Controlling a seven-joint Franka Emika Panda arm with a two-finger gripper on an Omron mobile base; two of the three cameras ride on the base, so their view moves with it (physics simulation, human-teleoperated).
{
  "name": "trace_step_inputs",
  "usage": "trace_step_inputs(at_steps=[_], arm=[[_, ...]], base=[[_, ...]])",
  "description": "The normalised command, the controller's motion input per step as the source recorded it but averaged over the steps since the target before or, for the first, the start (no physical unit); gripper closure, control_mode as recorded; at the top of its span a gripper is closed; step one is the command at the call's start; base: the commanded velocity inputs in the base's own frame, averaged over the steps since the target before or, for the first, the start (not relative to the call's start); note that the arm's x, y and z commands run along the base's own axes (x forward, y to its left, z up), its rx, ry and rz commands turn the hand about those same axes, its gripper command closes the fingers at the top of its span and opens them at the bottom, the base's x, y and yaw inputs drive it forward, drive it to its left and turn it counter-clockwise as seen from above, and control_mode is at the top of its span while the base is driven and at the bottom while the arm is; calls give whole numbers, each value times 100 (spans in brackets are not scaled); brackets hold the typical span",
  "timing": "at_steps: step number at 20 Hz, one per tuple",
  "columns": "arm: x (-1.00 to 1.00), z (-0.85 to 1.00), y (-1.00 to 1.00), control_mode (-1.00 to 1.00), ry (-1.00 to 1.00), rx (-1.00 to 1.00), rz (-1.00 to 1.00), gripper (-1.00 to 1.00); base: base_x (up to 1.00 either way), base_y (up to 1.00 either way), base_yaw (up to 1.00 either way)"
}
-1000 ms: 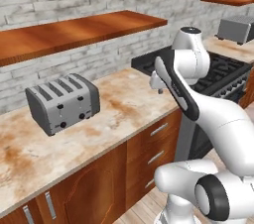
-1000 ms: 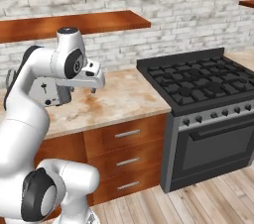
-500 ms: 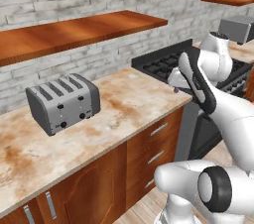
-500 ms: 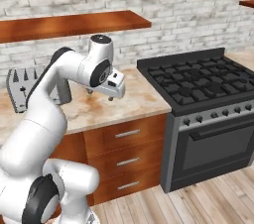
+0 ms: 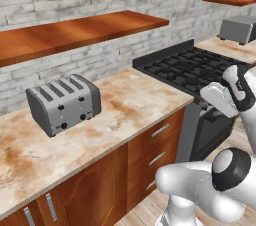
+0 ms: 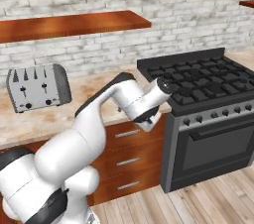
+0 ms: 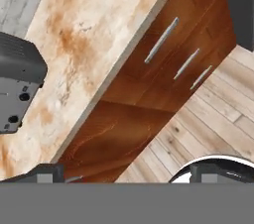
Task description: Take a straw from the drawer in front and place it inside the glass cup on the dining counter.
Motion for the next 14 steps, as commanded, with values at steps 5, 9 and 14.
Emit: trace_step_inputs(at_steps=[5,9,14], arm=[[9,-69,-41,-100,-1,40,-8,-100],[12,-62,-1,-100,0,39,-7,-100],[24,-43,0,-100,-1,21,-3,-100]], base=[[0,0,0],[0,0,0],[0,0,0]])
